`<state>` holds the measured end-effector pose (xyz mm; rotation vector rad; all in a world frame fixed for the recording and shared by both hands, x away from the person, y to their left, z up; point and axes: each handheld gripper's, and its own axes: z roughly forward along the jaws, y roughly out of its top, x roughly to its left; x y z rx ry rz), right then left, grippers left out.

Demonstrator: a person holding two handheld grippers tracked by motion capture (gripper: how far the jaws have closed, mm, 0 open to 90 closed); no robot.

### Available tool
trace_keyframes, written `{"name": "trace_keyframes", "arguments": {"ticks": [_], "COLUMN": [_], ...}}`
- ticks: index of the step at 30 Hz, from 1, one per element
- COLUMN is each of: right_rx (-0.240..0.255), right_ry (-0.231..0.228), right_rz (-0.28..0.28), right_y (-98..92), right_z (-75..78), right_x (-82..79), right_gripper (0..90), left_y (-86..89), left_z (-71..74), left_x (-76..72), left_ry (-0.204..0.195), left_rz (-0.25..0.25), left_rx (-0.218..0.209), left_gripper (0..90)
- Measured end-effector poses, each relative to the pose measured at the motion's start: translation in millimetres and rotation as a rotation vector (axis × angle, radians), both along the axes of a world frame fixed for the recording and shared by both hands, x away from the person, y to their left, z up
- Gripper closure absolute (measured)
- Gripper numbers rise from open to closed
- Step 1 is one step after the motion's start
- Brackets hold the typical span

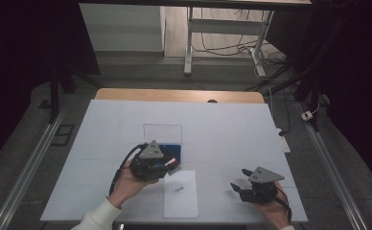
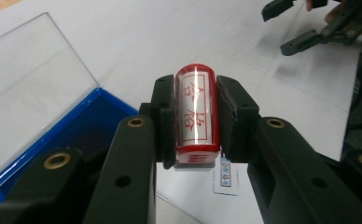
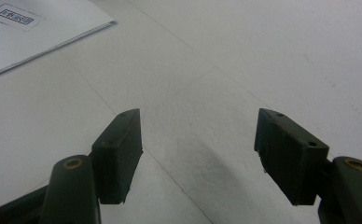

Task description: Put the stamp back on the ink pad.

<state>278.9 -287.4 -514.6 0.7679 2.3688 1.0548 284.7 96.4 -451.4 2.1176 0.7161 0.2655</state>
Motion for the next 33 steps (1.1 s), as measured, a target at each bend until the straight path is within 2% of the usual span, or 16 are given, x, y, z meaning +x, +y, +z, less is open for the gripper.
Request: {"name": "trace_keyframes", "arguments": {"ticks": [6, 15, 27, 33], "right_rx": [0.0, -0.003, -0.001, -0.01], "right_ry": [0.002, 0.002, 0.01, 0.009], "right_rz": [0.002, 0.001, 0.005, 0.004], "right_y": [-0.1, 0.2, 1.8, 2.8], "right_z": [-0.3, -0.2, -0.9, -1.3], "right_x": [0.1, 0.4, 0.7, 0.9], "right_gripper": [31.5, 31.6, 31.6, 31.7], "left_y": [4.6, 11.0, 21.0, 24.0], "left_z": [-2.2, -6.3, -14.8, -20.7], "left_x": [7.8, 18.6, 37.0, 46.3], "left_ry": [0.002, -0.008, 0.005, 0.009], "left_rz": [0.026, 0.068, 0.135, 0.164], "left_rx": [-0.004, 0.013, 0.008, 0.028], "left_gripper": [70.0, 69.9, 69.9, 69.9]}}
